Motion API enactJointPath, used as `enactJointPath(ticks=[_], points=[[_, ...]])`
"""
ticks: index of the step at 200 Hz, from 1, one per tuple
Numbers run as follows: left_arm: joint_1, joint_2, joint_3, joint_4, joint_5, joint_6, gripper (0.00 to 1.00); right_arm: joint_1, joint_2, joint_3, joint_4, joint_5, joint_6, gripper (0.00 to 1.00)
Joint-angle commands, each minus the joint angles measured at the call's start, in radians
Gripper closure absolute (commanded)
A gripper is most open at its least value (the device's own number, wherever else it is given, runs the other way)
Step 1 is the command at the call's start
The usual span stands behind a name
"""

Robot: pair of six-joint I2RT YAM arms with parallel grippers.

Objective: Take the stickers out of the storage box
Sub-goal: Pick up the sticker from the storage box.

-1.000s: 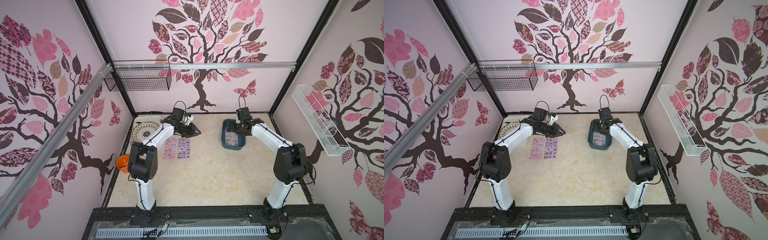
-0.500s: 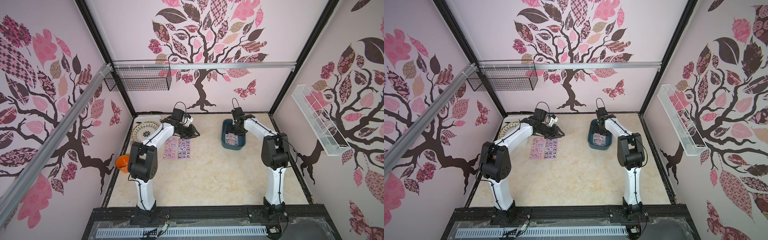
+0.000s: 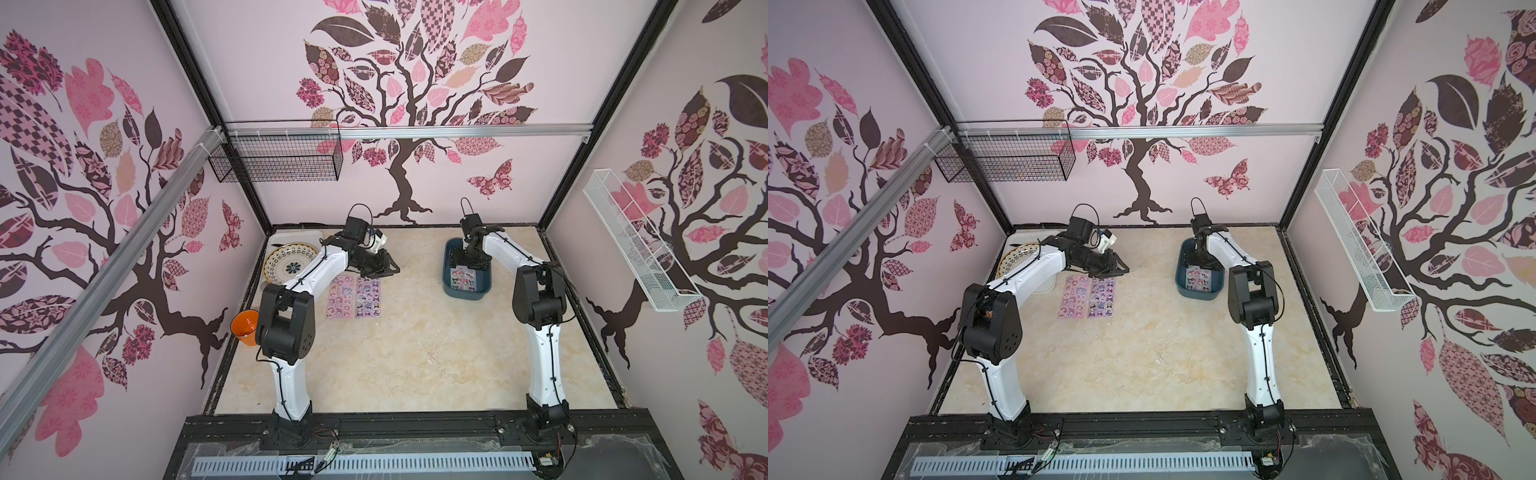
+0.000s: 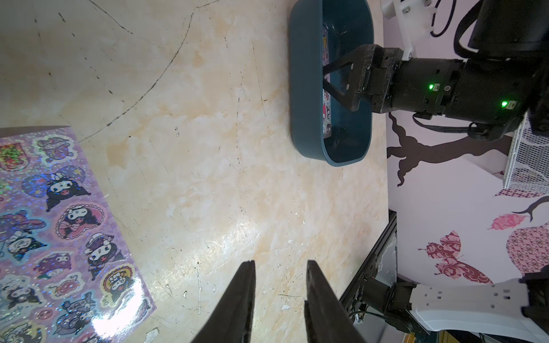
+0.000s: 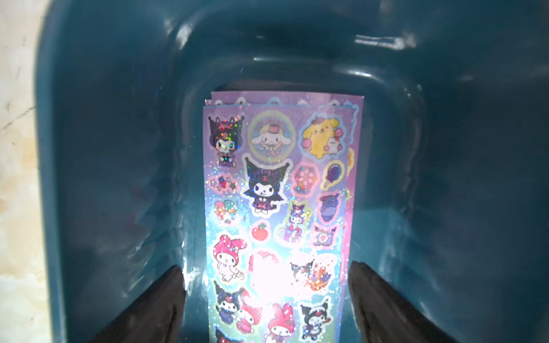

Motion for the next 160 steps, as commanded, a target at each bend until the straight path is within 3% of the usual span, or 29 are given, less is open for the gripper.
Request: enactJointPath(ticks=[1, 115, 160], points=[[0.002, 0.019, 0.029, -0.008, 0.014, 0.016, 0.66, -0.004, 0.041, 0.045, -0.039, 0.018, -0.006, 0.1], [0.002, 0.026, 0.032, -0.003, 0.052, 0.01, 0.65, 0.005, 0.126, 0.128, -0.107, 0.063, -0.019, 0.1], [0.002, 0.027, 0.034, -0.005, 0.052, 0.011, 0.65, 0.015, 0.127, 0.095, -0.077, 0.019, -0.016, 0.1]])
